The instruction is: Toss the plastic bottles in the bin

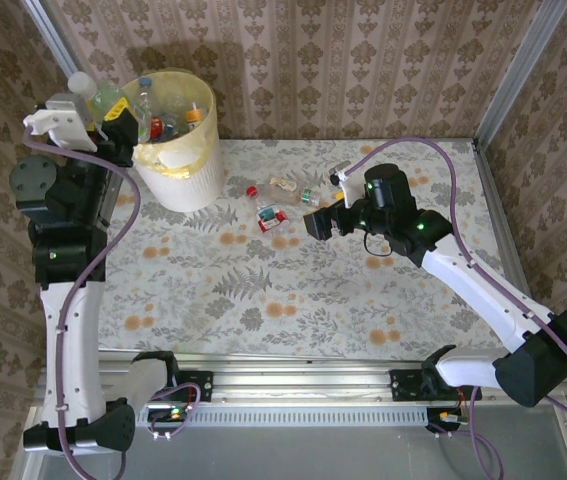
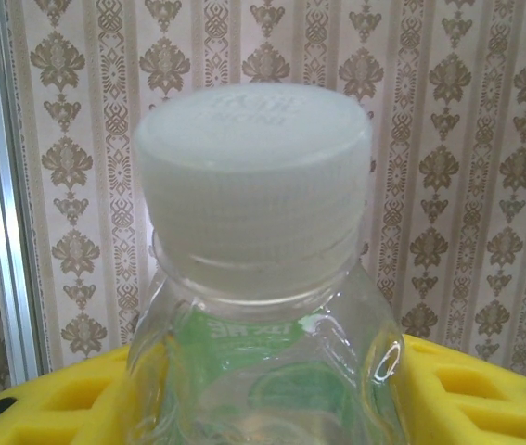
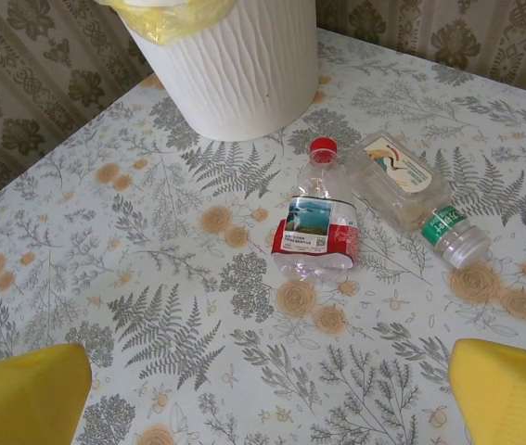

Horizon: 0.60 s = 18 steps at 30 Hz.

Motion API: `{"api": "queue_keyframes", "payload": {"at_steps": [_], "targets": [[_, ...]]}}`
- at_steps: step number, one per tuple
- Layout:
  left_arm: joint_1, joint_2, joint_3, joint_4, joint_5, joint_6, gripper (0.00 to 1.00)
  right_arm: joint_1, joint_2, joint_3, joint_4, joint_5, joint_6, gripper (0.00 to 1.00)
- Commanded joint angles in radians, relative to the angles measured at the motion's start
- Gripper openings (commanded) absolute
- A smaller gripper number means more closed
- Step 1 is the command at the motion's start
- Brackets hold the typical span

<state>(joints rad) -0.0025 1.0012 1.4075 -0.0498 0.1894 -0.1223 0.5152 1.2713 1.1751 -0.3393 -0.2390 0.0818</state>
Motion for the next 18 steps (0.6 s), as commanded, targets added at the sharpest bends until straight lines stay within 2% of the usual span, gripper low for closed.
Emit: {"api": "queue_keyframes", "payload": {"at_steps": [1, 5, 7, 8, 10, 13, 16, 18], "targets": [[0.016, 0.039, 0.028, 0.054, 0.01, 0.018, 0.42, 0.005, 0.002, -0.01, -0.002, 0.029, -0.021, 1.0], [0.036, 0.129, 0.072, 0.061, 0.037, 0.004, 0.43, 0.003, 0.003, -0.008, -0.007, 0.034, -0.031, 1.0], [0.052, 0.204, 0.103, 0.075, 0.053, -0.015, 0.47, 0.003, 0.006, -0.005, -0.01, 0.039, -0.035, 1.0], [0.062, 0.248, 0.124, 0.075, 0.071, -0.019, 0.51, 0.003, 0.009, -0.005, -0.009, 0.04, -0.036, 1.0], [0.088, 0.374, 0.201, 0.058, 0.123, -0.034, 0.71, 0.002, 0.022, 0.002, -0.004, 0.034, -0.029, 1.0], [0.119, 0.557, 0.386, -0.054, 0.144, -0.067, 0.9, 0.002, 0.047, 0.01, -0.004, -0.002, -0.012, 1.0], [0.131, 0.685, 0.61, -0.2, 0.26, -0.135, 0.98, 0.003, 0.058, 0.01, -0.015, -0.009, 0.004, 1.0], [0.112, 0.692, 0.679, -0.239, 0.275, -0.135, 1.0, 0.003, 0.063, 0.003, -0.024, 0.003, 0.007, 1.0]]}}
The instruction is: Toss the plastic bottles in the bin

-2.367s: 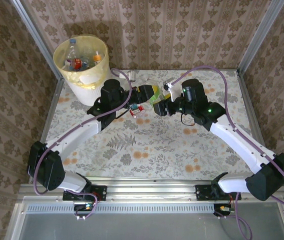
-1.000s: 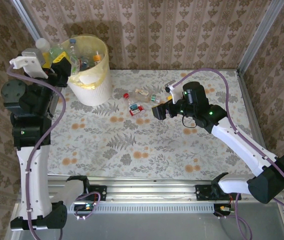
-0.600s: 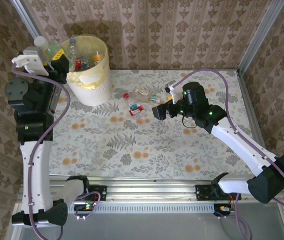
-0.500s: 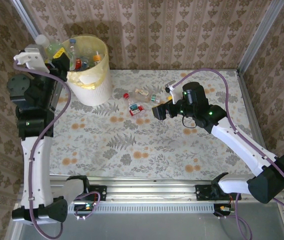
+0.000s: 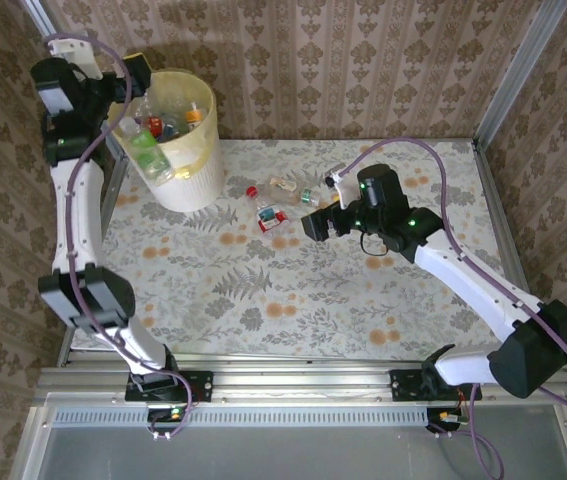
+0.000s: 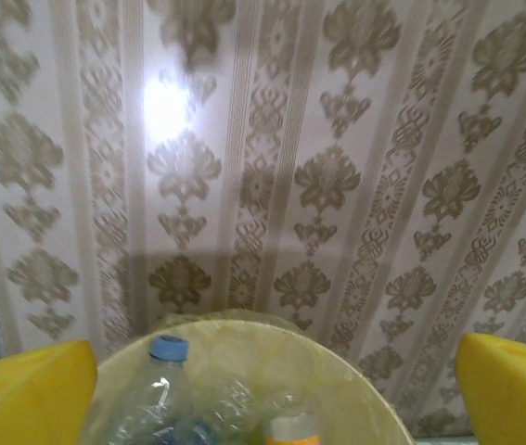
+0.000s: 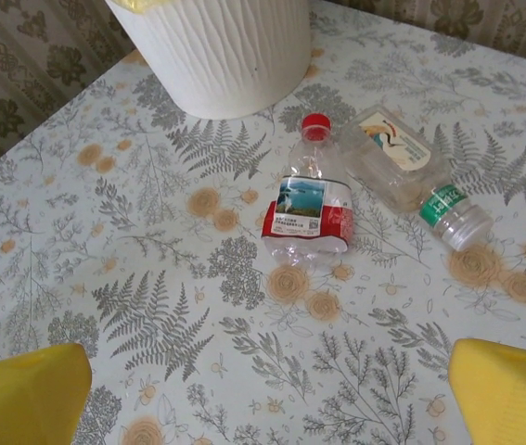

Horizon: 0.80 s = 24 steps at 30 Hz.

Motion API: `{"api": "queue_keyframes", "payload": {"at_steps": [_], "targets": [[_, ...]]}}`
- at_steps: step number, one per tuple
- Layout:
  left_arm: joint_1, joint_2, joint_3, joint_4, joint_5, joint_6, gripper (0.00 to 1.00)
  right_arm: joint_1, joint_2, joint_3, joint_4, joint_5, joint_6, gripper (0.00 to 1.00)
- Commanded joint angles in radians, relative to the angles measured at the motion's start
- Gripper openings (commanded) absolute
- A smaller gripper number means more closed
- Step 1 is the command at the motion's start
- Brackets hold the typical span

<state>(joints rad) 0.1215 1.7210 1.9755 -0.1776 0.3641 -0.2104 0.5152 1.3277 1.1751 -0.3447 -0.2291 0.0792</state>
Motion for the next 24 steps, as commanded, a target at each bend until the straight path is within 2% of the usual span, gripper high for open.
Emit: {"api": "queue_keyframes", "payload": {"at_steps": [1, 6, 9, 11, 15, 20, 24], "targets": [[-0.023, -0.041, 0.13, -0.133, 0.071, -0.037, 1.0, 0.002, 0.008, -0.003, -0.023, -0.008, 0.01, 1.0], [-0.029, -0.12, 0.189, -0.211, 0.04, -0.028, 1.0, 0.002, 0.022, -0.015, -0.032, -0.006, 0.019, 1.0], [-0.029, -0.174, 0.138, -0.229, 0.005, -0.006, 1.0, 0.002, 0.039, -0.007, -0.039, -0.013, 0.024, 1.0], [-0.028, -0.213, 0.102, -0.309, -0.051, -0.003, 1.0, 0.002, 0.055, 0.004, -0.046, -0.034, 0.037, 1.0], [-0.029, -0.374, -0.138, -0.378, -0.103, -0.028, 1.0, 0.002, 0.078, -0.002, -0.038, -0.075, 0.074, 1.0], [-0.045, -0.533, -0.467, -0.374, -0.055, -0.041, 1.0, 0.004, 0.133, 0.012, -0.045, -0.127, 0.09, 1.0], [-0.142, -0.599, -0.566, -0.493, -0.124, 0.002, 1.0, 0.005, 0.161, 0.034, -0.067, -0.155, 0.09, 1.0]]}}
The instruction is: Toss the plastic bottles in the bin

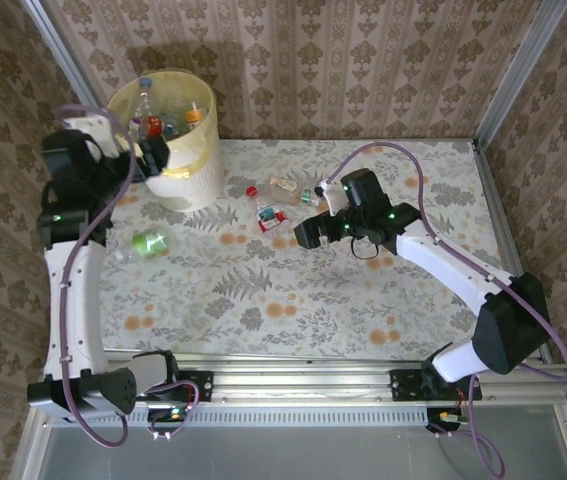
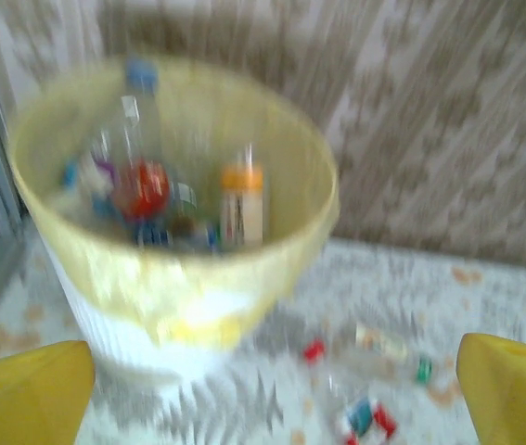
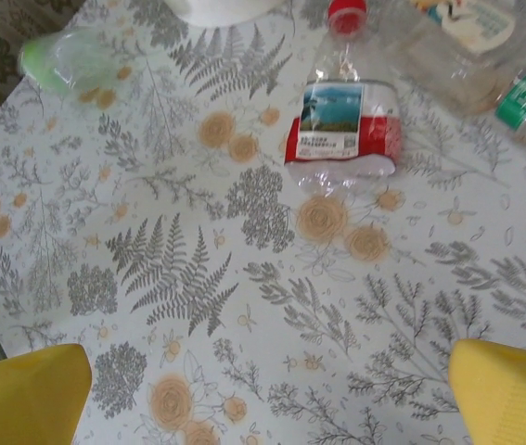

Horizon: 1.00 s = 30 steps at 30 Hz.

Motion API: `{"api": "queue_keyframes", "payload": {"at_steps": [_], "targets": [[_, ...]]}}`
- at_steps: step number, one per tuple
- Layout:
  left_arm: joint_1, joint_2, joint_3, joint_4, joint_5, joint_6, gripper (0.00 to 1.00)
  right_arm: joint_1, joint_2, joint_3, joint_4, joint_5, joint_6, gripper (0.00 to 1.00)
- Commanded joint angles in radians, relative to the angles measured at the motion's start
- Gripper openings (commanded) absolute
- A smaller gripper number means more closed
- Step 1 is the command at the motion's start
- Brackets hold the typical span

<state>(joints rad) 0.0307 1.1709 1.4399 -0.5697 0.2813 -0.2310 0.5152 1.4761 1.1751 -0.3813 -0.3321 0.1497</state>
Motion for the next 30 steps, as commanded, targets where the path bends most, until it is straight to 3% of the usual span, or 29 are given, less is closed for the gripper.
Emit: {"api": "queue_keyframes", "payload": {"at_steps": [1, 6, 13, 18, 24, 30], "targets": [[-0.067, -0.074, -0.052, -0.127, -0.066, 0.012, 1.0, 0.005, 0.015, 0.033, -0.031, -0.062, 0.018, 1.0], [-0.062, -0.175, -0.162, -0.262, -0.235, -0.103, 1.0, 0.009, 0.035, 0.016, -0.022, -0.078, 0.023, 1.0], [0.117, -0.166, -0.202, -0.286, -0.157, -0.174, 1.0, 0.016, 0.047, 0.019, -0.038, -0.076, 0.009, 1.0], [0.118, -0.161, -0.234, -0.226, -0.103, -0.172, 1.0, 0.016, 0.045, 0.004, -0.031, -0.076, 0.008, 1.0], [0.13, -0.169, -0.223, -0.223, -0.142, -0.154, 1.0, 0.016, 0.06, -0.001, -0.038, -0.077, 0.001, 1.0], [0.238, -0.119, -0.185, -0.219, -0.085, -0.154, 1.0, 0.016, 0.072, 0.005, -0.041, -0.077, -0.002, 1.0]]}}
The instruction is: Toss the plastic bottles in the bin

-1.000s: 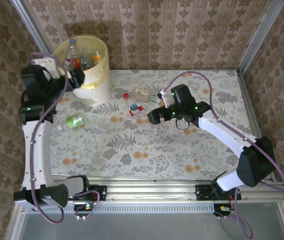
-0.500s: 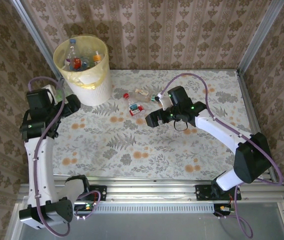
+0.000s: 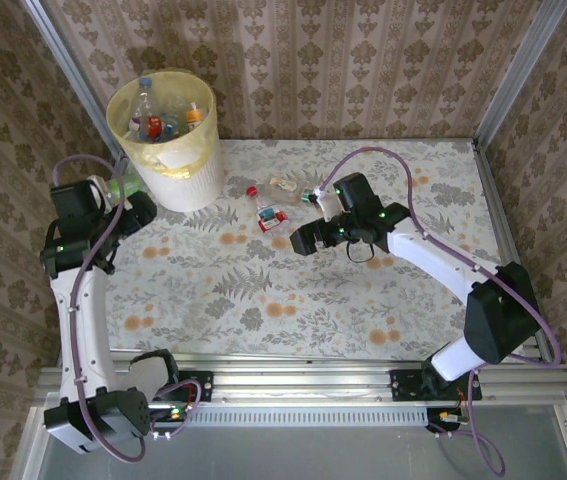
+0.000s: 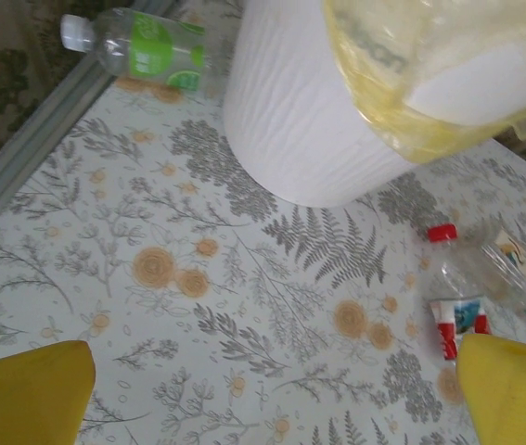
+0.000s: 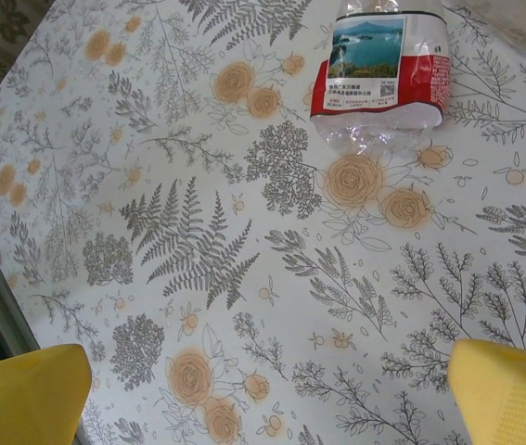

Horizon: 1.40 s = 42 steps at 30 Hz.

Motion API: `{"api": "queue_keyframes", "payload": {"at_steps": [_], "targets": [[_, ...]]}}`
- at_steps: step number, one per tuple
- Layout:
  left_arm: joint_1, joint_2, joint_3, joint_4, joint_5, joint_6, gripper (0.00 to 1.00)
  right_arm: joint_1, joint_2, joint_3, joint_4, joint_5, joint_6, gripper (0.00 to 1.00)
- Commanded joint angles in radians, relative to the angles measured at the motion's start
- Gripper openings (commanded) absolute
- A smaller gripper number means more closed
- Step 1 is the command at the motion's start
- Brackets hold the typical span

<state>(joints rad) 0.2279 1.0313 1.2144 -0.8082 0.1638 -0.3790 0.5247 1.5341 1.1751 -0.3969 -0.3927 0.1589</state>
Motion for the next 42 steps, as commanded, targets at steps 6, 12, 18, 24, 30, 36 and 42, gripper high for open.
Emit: {"api": "queue_keyframes", "payload": {"at_steps": [6, 12, 18, 24, 30, 36, 42], "targets": [[0.167, 0.2, 0.171, 0.0, 0.087, 0.052, 1.0, 0.007, 0.019, 0.005, -0.041, -0.015, -0.019, 1.0], [0.218, 0.455, 0.366, -0.057, 0.06, 0.116, 1.0, 0.006, 0.02, 0.001, -0.045, -0.014, -0.022, 1.0], [0.215, 0.658, 0.487, -0.021, 0.019, 0.1, 0.99, 0.006, 0.047, 0.022, -0.072, -0.027, -0.042, 1.0], [0.194, 0.8, 0.55, 0.074, 0.048, 0.017, 0.99, 0.007, 0.091, 0.055, -0.107, -0.037, -0.061, 1.0], [0.155, 0.954, 0.664, 0.12, 0.049, -0.131, 0.99, 0.006, 0.136, 0.071, -0.108, -0.049, -0.054, 1.0], [0.11, 1.125, 0.838, 0.098, 0.018, -0.297, 0.99, 0.006, 0.168, 0.084, -0.115, -0.043, -0.053, 1.0], [0.089, 1.271, 0.989, 0.03, -0.019, -0.479, 1.0, 0.007, 0.196, 0.092, -0.113, -0.053, -0.044, 1.0]]}}
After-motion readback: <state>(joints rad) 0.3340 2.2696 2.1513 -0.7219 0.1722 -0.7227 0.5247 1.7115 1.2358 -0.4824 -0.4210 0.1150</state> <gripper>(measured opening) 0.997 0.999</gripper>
